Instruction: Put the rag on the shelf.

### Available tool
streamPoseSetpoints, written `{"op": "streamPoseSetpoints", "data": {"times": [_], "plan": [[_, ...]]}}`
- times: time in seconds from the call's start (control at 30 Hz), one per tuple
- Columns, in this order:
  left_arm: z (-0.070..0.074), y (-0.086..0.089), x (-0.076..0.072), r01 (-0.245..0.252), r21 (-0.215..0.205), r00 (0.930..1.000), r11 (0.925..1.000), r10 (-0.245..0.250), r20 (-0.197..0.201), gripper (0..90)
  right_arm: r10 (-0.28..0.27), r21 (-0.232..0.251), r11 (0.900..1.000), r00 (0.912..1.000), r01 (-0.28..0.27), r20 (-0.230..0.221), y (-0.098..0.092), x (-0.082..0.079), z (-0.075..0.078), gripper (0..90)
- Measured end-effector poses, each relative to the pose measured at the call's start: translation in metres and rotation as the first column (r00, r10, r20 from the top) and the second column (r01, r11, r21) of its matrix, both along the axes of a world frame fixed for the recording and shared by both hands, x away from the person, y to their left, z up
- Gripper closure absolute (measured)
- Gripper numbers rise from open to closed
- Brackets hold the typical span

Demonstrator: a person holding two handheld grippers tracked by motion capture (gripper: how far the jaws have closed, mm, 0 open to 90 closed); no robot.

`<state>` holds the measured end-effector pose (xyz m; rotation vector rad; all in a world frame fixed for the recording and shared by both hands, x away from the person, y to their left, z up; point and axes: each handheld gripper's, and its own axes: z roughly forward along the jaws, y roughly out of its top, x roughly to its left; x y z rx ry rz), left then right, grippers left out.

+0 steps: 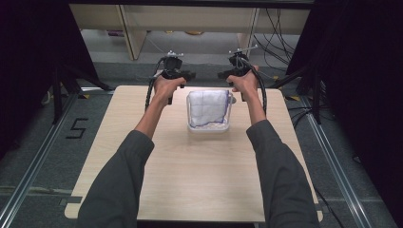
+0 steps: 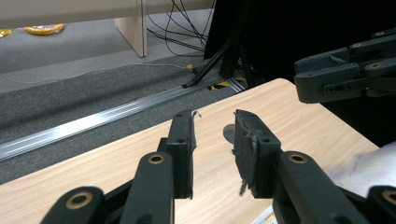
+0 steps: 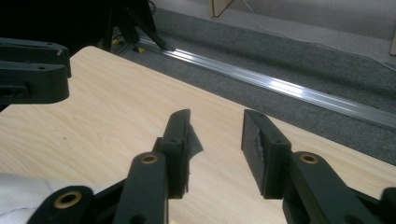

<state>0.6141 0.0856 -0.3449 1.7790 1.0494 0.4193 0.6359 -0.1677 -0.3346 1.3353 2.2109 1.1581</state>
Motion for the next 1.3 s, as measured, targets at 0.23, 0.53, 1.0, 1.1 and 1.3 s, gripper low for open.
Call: {"op": "streamPoseSetpoints", "data": {"times": [0.23, 0.53, 1.0, 1.1, 1.3], "plan": [[0.002, 0.015, -0.012, 0.004, 0.001, 0.9999, 1.0, -0.004, -0.015, 65.0, 0.005, 0.013, 1.0, 0.9999, -0.005, -0.015, -0.009, -0.011, 0.007, 58.6], [0.008, 0.036, -0.035, 0.036, 0.025, 0.9989, 0.9991, -0.035, -0.031, 59.7, 0.018, 0.003, 1.0, 0.9998, -0.018, 0.009, -0.024, -0.037, 0.021, 54.5], [0.018, 0.057, -0.08, 0.082, 0.002, 0.9946, 0.9966, -0.082, -0.065, 42.4, 0.084, -0.002, 0.996, 0.9957, -0.084, 0.04, -0.043, -0.081, 0.031, 47.8], [0.015, 0.056, -0.088, 0.099, 0.01, 0.993, 0.9951, -0.098, -0.067, 41.0, 0.087, -0.001, 0.996, 0.9957, -0.087, 0.033, -0.044, -0.089, 0.03, 46.8], [0.006, 0.057, -0.106, 0.132, 0.029, 0.9892, 0.9909, -0.129, -0.069, 37.9, 0.121, -0.008, 0.993, 0.991, -0.121, 0.057, -0.041, -0.106, 0.029, 44.7]]}}
